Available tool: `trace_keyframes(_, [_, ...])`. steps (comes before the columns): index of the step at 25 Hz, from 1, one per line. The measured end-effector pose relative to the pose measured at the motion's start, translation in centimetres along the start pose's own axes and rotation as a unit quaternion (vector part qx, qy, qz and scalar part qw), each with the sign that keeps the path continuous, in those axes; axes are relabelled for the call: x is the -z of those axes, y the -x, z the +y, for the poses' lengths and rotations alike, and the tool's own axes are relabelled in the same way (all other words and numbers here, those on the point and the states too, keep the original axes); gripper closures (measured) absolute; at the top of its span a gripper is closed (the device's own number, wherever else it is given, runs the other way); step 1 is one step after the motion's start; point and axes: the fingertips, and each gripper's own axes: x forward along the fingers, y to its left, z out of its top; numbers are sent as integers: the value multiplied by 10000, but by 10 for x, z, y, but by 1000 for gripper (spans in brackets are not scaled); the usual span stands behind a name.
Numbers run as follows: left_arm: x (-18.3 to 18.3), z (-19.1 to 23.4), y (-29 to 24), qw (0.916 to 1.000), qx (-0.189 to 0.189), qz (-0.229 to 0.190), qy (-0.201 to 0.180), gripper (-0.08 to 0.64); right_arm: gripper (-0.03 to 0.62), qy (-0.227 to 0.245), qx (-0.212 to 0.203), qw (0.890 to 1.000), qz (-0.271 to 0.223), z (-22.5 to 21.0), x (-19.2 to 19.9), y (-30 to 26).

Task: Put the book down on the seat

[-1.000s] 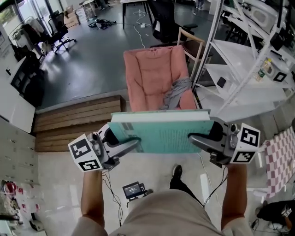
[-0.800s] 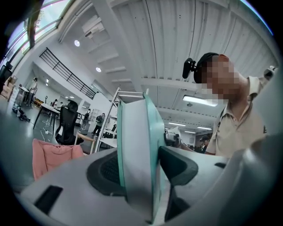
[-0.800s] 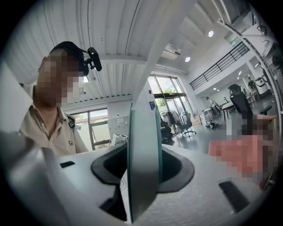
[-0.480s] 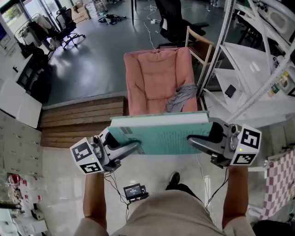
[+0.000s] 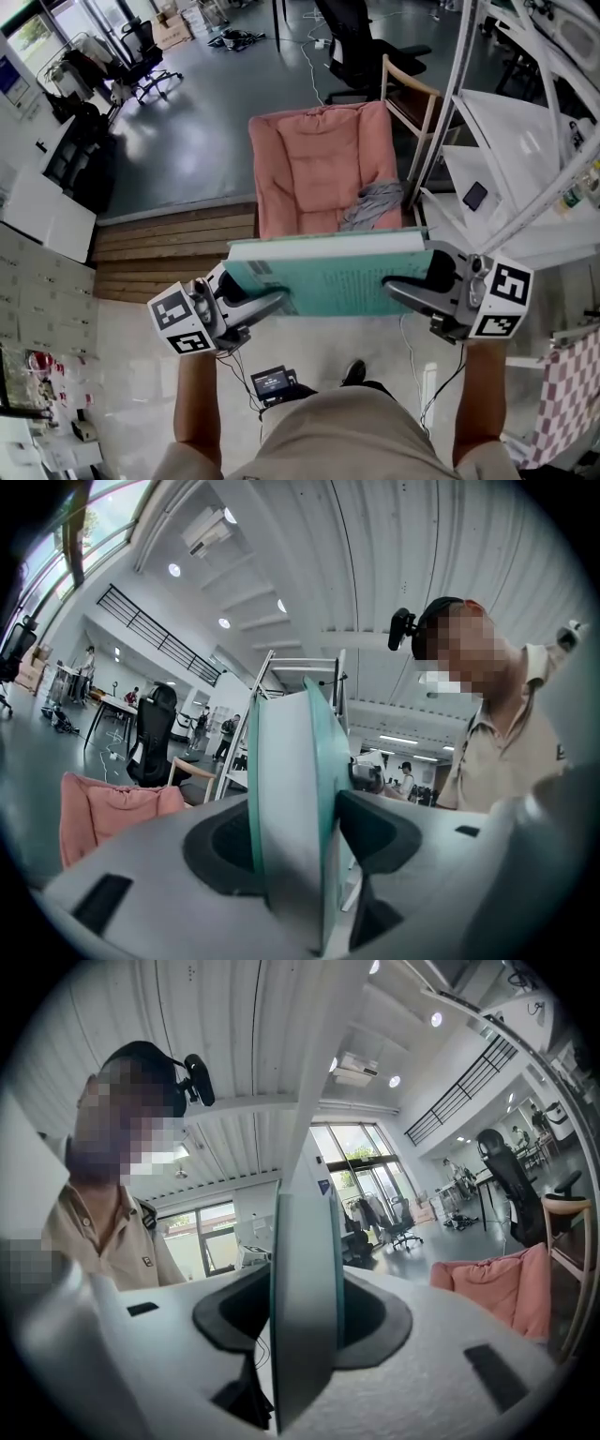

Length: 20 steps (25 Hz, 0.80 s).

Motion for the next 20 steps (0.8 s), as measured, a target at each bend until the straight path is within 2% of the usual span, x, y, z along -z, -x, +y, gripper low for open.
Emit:
trace_keyframes(5, [-2, 2, -18, 10000, 23, 64, 48, 325, 425, -47, 42, 10000, -65, -11, -5, 13])
trace_keyframes(9, [-1, 20, -36, 9997, 167, 164, 33, 325, 425, -103, 187, 9996, -171, -34, -3, 19])
trace_keyframes(16, [-11, 75, -61, 9970, 768, 136, -12, 325, 425, 29, 814, 9964, -227, -74, -16, 6])
trace_keyframes(20, [-30, 104, -66, 9935, 1124, 129, -130, 325, 425, 134, 1150, 9927, -325, -90, -31, -9])
